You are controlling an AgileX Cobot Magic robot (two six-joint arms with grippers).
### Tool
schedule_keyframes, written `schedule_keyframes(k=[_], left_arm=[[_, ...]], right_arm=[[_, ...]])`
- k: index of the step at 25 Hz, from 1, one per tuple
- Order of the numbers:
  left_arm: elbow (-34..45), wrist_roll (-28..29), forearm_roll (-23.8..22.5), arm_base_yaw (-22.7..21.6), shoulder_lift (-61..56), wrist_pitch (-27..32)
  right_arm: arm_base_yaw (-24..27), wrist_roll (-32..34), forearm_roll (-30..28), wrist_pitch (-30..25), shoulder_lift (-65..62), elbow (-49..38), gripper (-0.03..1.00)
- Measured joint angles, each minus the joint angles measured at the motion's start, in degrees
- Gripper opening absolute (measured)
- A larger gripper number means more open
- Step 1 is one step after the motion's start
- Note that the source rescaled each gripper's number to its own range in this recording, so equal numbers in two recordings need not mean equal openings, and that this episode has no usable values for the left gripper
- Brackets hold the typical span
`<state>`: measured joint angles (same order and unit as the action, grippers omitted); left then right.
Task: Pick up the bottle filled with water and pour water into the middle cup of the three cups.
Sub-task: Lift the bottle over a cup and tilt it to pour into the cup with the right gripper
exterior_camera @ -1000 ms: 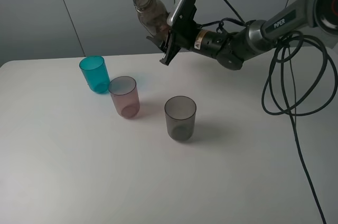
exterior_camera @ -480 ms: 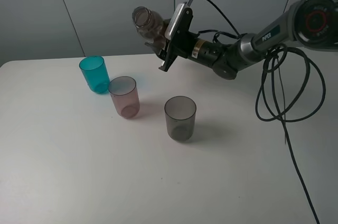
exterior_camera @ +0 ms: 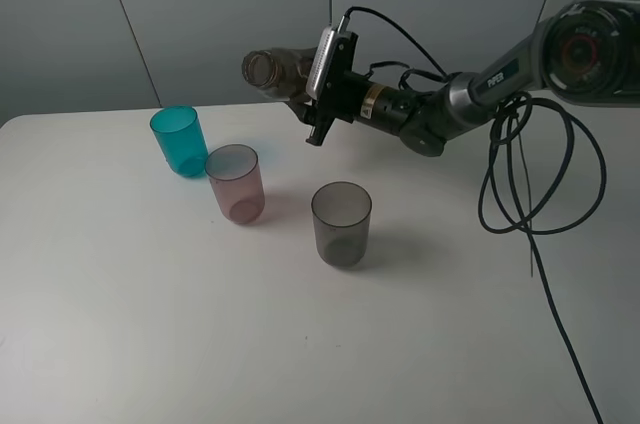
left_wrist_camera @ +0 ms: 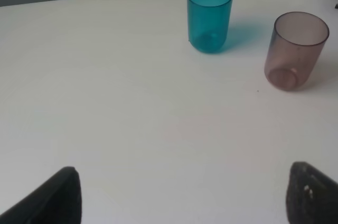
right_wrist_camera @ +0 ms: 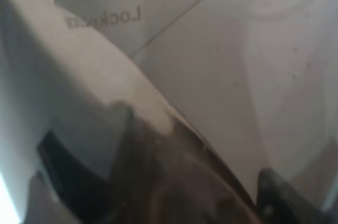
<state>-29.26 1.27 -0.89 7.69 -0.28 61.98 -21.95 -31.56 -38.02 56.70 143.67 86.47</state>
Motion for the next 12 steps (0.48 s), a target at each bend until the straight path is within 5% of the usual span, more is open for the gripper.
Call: schedule_keyframes(k=[12], left_arm=[[0.0, 0.0, 0.0, 0.0, 0.0, 0.0]], right_arm=[[-1.64, -9.04, -0.03, -0.48, 0.45, 0.0, 0.01]])
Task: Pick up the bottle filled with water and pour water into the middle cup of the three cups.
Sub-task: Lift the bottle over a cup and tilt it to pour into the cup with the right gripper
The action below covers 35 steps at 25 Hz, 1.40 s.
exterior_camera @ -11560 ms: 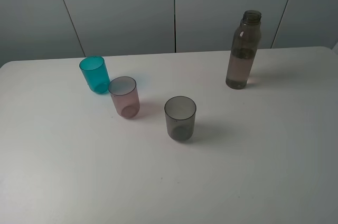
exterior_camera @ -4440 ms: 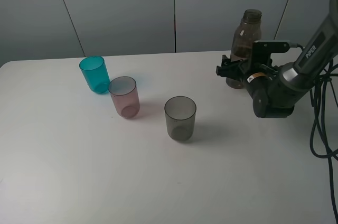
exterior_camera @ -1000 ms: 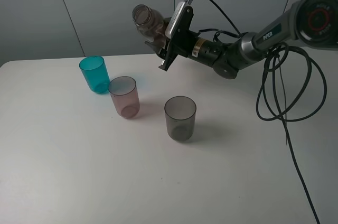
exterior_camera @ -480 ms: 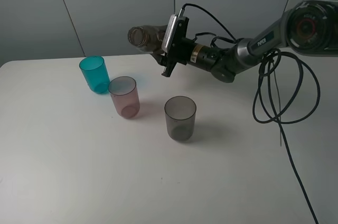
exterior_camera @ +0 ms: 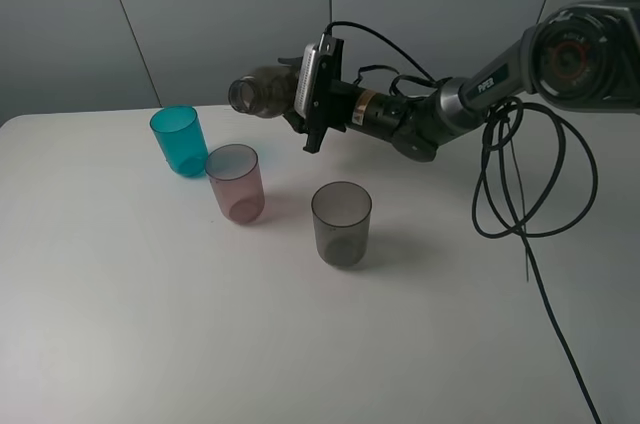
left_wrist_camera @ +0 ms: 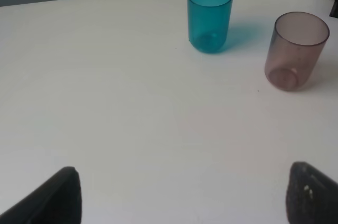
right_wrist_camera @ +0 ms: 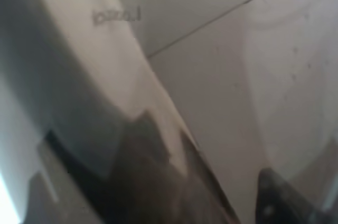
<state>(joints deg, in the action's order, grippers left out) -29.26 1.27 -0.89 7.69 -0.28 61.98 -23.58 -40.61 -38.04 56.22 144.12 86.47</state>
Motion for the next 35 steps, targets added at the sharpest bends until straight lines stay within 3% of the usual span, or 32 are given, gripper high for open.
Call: schedule_keyframes(k=[13, 35], left_arm=[[0.0, 0.0, 0.0, 0.0, 0.0, 0.0], [0.0, -0.12, 0.0, 0.0, 0.0, 0.0]], right_arm=[[-0.78, -10.8, 3.0, 0.0, 0.0, 0.0, 0.01], [-0.9, -16.63, 3.08, -1.13, 0.0, 1.17, 0.01]])
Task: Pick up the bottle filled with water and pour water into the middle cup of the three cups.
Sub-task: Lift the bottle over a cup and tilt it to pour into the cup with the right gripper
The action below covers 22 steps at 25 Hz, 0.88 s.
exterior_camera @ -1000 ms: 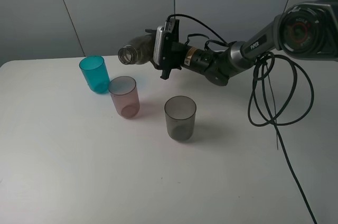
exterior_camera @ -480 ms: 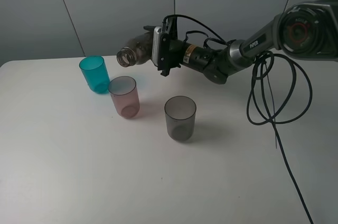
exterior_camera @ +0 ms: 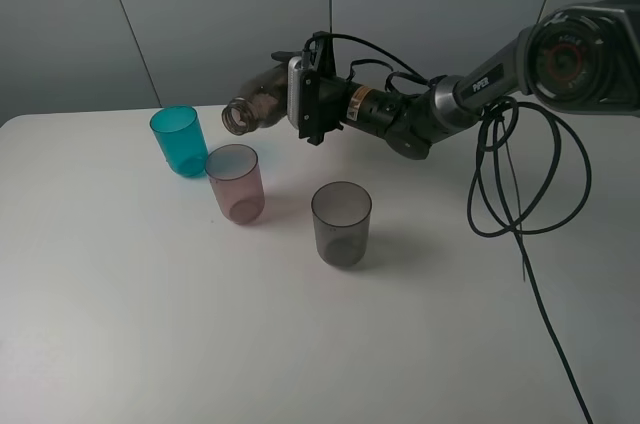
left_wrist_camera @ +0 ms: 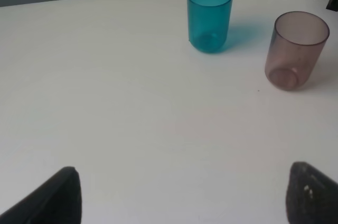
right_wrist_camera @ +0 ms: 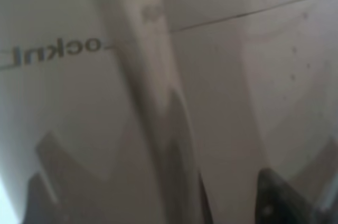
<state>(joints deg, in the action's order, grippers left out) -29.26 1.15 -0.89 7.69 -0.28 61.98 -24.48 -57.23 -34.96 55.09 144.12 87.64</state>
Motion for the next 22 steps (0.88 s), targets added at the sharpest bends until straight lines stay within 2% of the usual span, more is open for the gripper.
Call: schedule_keyframes(k=[22], left_arm=[[0.0, 0.09, 0.0, 0.0, 0.0, 0.0]], right_arm=[[0.0, -2.8, -0.11, -0.14, 0.0, 0.14, 0.01]])
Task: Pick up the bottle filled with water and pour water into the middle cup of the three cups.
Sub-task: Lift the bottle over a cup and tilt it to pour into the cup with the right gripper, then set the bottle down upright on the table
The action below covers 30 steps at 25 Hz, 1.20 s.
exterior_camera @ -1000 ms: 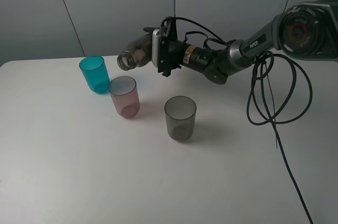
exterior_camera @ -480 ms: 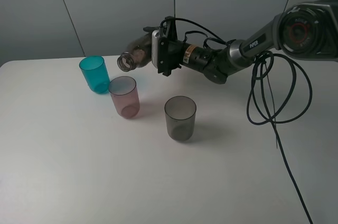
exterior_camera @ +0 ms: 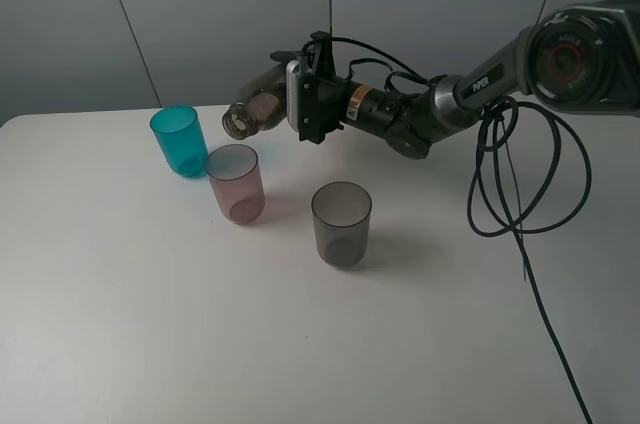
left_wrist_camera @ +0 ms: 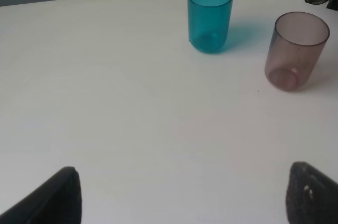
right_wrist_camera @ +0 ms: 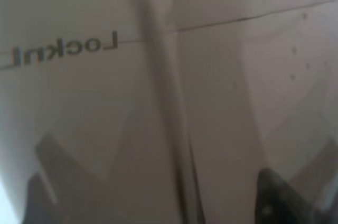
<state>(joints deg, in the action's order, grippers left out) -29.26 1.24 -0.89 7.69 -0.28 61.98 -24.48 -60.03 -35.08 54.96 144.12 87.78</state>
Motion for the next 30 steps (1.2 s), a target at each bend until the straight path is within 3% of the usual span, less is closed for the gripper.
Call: schedule_keyframes(k=[30], left_arm=[[0.0, 0.0, 0.0, 0.0, 0.0, 0.0]], right_arm=[[0.0, -3.17, -1.01, 0.4, 0.0, 0.14, 0.0]])
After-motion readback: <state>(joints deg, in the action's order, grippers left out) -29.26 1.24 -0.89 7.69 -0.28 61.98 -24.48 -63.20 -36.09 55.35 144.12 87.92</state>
